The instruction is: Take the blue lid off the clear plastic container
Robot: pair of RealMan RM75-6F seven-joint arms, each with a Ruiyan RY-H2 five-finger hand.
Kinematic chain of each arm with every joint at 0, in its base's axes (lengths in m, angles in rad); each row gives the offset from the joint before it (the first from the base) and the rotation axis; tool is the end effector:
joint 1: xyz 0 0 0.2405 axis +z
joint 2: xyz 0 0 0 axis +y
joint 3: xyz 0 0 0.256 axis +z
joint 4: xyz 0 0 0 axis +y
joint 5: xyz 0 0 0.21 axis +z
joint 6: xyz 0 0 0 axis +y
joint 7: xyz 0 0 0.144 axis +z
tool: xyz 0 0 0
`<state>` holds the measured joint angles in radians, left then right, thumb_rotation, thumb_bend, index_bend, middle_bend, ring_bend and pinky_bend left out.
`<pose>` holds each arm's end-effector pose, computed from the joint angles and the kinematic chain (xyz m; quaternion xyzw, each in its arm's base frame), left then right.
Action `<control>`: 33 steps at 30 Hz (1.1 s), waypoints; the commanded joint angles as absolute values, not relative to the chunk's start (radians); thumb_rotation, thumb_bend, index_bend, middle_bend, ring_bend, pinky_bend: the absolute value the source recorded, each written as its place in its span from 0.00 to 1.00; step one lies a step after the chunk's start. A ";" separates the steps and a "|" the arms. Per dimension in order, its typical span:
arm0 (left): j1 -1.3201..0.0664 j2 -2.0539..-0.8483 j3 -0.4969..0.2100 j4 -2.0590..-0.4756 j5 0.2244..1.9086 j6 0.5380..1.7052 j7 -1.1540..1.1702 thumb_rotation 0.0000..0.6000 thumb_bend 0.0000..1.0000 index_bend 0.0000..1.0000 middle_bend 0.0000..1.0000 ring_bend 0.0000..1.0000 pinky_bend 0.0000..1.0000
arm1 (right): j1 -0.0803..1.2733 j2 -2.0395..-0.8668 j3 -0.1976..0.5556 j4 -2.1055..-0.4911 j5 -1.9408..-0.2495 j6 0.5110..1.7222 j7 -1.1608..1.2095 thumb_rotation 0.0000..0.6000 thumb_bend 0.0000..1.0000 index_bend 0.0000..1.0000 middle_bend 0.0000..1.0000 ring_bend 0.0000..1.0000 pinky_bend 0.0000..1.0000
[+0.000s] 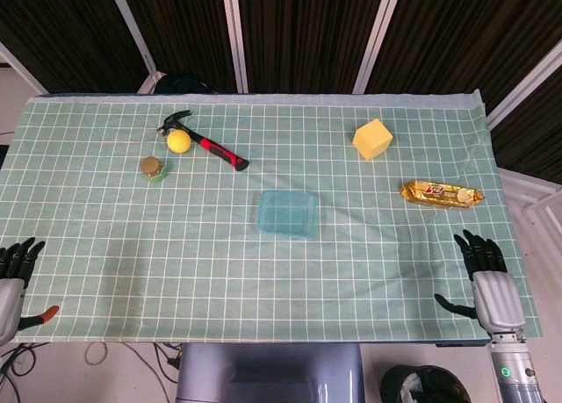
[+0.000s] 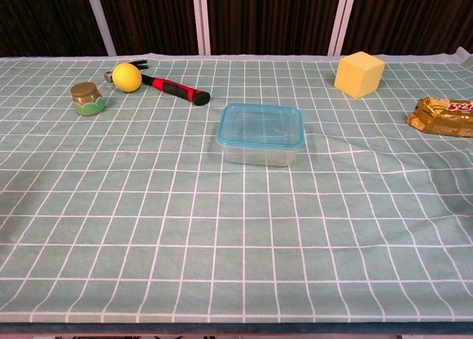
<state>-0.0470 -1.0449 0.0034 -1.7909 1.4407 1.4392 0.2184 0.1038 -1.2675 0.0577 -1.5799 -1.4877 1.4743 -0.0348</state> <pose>-0.3013 0.1551 0.1559 -0.6161 -0.4062 -0.3024 0.6032 -0.3002 -0.1876 0.1144 0.5807 -0.4118 0.4142 0.5672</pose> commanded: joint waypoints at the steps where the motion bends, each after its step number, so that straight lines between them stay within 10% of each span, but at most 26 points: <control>1: -0.097 -1.043 -0.041 -1.839 1.396 1.395 0.281 1.00 0.00 0.00 0.00 0.00 0.00 | 0.104 -1.271 0.058 -1.584 -1.483 1.467 -0.041 1.00 0.22 0.00 0.00 0.00 0.00; 17: -0.609 -1.156 -0.339 -2.019 0.771 1.059 0.695 1.00 0.00 0.00 0.00 0.00 0.00 | 0.111 -1.270 0.065 -1.618 -1.418 1.402 -0.037 1.00 0.22 0.00 0.00 0.00 0.00; 33: -1.078 -1.473 -0.364 -1.719 0.244 1.038 0.964 1.00 0.00 0.00 0.00 0.00 0.00 | 0.119 -1.261 0.078 -1.649 -1.356 1.352 -0.020 1.00 0.22 0.00 0.00 0.00 0.00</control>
<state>-1.0254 -1.4210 -0.3624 -1.7727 0.2941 1.0477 0.9293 0.1181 -1.2620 0.0771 -1.6481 -1.3570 1.3525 -0.0204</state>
